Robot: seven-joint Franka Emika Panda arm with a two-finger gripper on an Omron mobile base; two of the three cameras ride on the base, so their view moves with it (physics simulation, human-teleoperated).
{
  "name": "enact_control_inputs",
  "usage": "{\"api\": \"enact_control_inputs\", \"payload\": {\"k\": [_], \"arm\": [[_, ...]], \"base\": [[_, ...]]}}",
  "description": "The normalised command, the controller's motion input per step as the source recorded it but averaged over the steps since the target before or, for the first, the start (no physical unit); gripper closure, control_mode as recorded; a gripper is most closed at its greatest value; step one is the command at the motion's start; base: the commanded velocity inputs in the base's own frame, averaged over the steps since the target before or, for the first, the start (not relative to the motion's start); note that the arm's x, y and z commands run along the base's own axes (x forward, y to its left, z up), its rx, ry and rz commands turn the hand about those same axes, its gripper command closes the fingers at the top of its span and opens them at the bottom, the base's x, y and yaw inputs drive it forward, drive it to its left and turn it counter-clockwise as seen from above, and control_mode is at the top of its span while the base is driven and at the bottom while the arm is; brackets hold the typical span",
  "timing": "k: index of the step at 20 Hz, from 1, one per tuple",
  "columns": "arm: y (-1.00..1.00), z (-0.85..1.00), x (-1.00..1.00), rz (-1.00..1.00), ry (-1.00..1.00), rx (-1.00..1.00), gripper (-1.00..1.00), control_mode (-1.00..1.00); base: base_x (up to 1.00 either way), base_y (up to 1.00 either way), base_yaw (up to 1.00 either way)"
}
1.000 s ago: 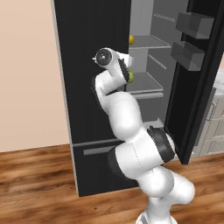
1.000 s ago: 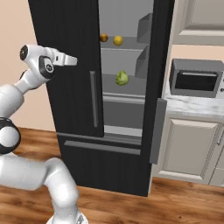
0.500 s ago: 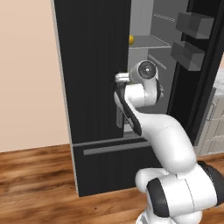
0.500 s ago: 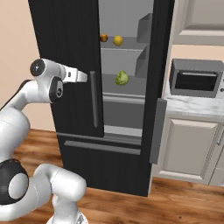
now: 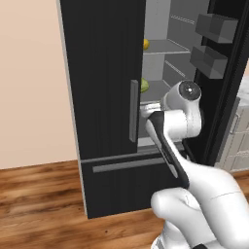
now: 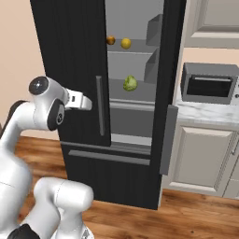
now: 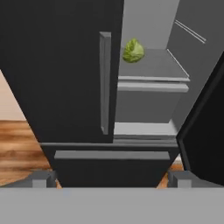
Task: Place the pear in the correct fridge rack based on whether it is a fruit or vegetable. Finally, close the fridge door.
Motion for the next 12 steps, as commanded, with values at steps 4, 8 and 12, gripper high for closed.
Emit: {"api": "enact_control_inputs", "payload": {"k": [4,8,12], "arm": [[-0.48,0.0,-1.0,0.0,0.04,0.0,-1.0,-1.0],[-0.74,0.0,-1.0,0.0,0.0,0.01,-1.0,-1.0],[-0.93,0.0,-1.0,0.0,-0.01,0.02,-1.0,-1.0]], "base": [[0.0,0.0,0.0],[0.0,0.0,0.0],[0.0,0.0,0.0]]}}
